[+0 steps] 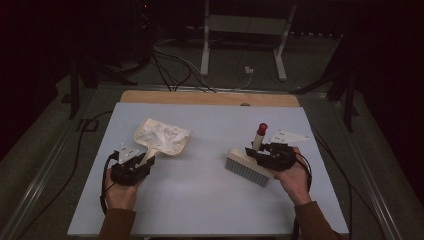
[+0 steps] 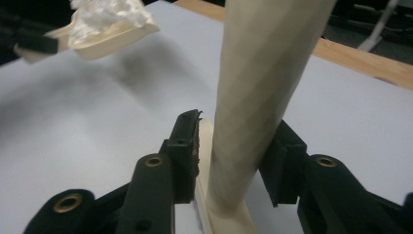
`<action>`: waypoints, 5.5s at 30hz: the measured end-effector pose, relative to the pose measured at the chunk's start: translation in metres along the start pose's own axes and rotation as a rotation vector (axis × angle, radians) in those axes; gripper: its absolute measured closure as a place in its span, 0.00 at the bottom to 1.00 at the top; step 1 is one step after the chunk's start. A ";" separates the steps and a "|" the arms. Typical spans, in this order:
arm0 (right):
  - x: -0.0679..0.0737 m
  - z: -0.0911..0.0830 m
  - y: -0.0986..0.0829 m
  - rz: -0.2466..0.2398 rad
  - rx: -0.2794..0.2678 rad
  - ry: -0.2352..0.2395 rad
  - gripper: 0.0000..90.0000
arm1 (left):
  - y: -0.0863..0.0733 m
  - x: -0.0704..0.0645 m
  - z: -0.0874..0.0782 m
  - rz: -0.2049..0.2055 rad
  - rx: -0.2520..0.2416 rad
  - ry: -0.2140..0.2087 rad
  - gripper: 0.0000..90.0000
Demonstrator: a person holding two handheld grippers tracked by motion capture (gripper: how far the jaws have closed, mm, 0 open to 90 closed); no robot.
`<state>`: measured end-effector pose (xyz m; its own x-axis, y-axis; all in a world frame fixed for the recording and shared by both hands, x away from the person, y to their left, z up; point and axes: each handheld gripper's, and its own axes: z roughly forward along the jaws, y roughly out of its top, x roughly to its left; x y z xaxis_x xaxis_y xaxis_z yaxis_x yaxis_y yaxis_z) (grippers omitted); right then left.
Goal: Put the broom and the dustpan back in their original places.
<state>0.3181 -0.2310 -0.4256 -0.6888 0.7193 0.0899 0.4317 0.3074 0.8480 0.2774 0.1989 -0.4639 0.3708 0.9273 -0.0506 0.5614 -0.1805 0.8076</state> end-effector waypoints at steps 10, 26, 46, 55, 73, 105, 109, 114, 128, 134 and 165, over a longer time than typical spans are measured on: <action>0.002 -0.005 0.003 0.001 0.011 -0.017 0.78 | 0.001 -0.003 -0.005 -0.009 -0.010 0.006 0.74; -0.017 -0.053 0.002 -0.039 0.036 0.087 0.78 | 0.002 -0.006 -0.013 -0.017 -0.025 0.018 0.74; -0.042 -0.080 -0.011 -0.056 0.154 0.333 0.78 | -0.001 -0.009 -0.019 -0.024 -0.026 0.051 0.74; -0.054 -0.058 -0.017 -0.048 0.219 0.293 0.78 | -0.004 -0.009 -0.015 -0.043 -0.023 0.081 0.74; -0.064 -0.021 -0.027 0.049 0.145 0.092 0.72 | -0.015 -0.012 -0.008 -0.071 -0.029 0.136 0.74; -0.080 0.036 -0.042 0.109 0.247 -0.135 0.66 | -0.024 -0.015 0.028 -0.059 0.015 0.209 0.74; -0.081 0.041 -0.044 0.118 0.259 -0.143 0.66 | -0.023 -0.013 0.031 -0.066 0.017 0.216 0.74; -0.083 0.047 -0.046 0.126 0.275 -0.170 0.66 | -0.023 -0.012 0.036 -0.067 0.023 0.222 0.74; -0.090 0.052 -0.050 0.117 0.309 -0.239 0.66 | -0.025 -0.016 0.047 -0.082 0.035 0.248 0.74; -0.094 0.052 -0.053 0.121 0.319 -0.253 0.67 | -0.027 -0.016 0.052 -0.102 0.043 0.264 0.74; -0.097 0.060 -0.057 0.165 0.333 -0.274 0.67 | -0.030 -0.024 0.061 -0.125 0.087 0.282 0.73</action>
<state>0.3955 -0.2808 -0.5141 -0.4352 0.8998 0.0307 0.7170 0.3258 0.6162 0.2974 0.1622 -0.5227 0.0821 0.9962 0.0280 0.6555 -0.0752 0.7514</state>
